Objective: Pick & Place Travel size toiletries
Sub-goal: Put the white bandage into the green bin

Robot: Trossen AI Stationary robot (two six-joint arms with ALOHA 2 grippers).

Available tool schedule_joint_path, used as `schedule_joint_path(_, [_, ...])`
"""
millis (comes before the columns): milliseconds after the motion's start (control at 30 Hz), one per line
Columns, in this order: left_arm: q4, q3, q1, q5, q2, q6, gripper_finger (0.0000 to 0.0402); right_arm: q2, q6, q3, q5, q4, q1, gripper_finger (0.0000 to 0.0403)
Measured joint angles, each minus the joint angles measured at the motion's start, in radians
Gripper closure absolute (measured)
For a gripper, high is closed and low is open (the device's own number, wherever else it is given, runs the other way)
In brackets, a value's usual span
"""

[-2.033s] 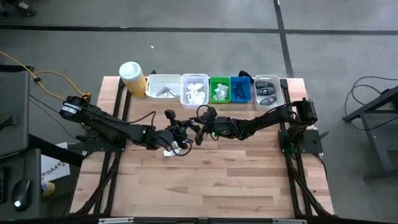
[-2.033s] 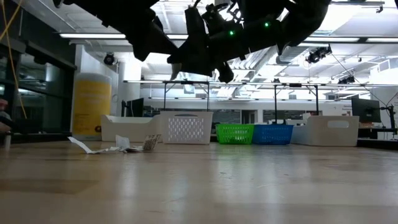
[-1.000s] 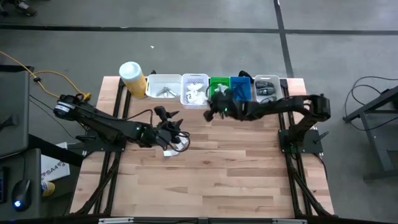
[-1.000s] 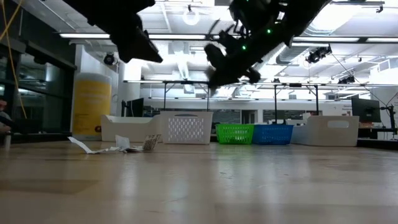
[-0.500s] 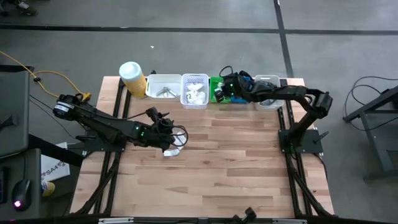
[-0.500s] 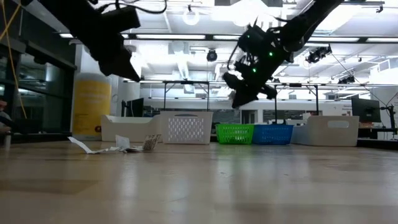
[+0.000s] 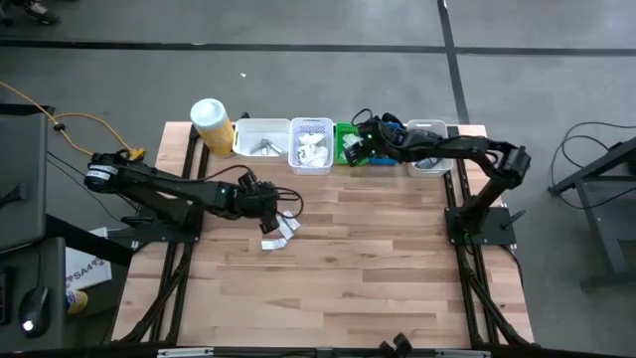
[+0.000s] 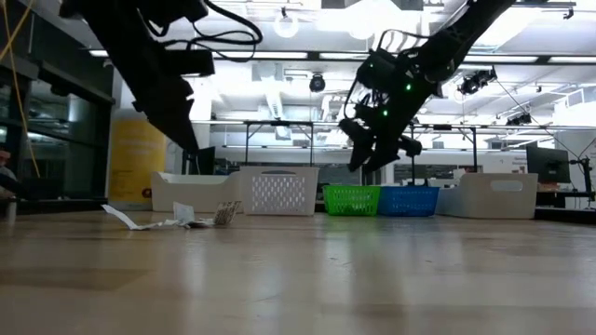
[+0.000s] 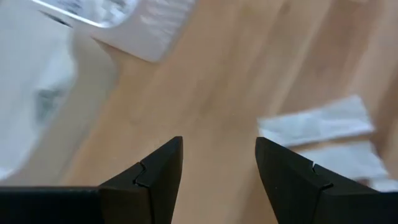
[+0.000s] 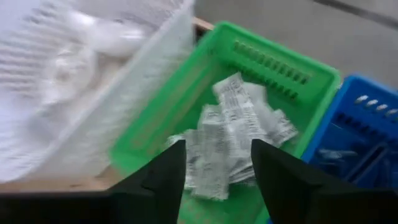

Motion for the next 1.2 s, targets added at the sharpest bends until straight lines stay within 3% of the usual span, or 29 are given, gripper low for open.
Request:
schedule_joint_path(300, [-0.017,-0.025,0.000,0.337,0.000,-0.011,0.0204,-0.085,0.004,0.000,-0.054,-0.113,0.092,0.0211])
schedule_joint_path(500, [-0.022,-0.062,0.000,0.452,0.001,-0.043,0.0204,-0.095,0.004,0.000,-0.047,-0.160,0.180,0.0224])
schedule_joint_path(633, [-0.030,-0.062,-0.024,0.514,0.001,0.141,0.0204,-0.095,-0.018,0.000,-0.047,-0.168,0.232,0.0231])
schedule_joint_path(900, [-0.072,-0.062,-0.172,0.508,0.013,0.625,0.0204,-0.095,-0.068,0.000,-0.042,-0.202,0.283,0.0243])
schedule_joint_path(1200, [-0.071,-0.061,-0.205,0.443,0.030,0.783,0.0204,-0.095,-0.075,0.000,-0.042,-0.209,0.282,0.0254])
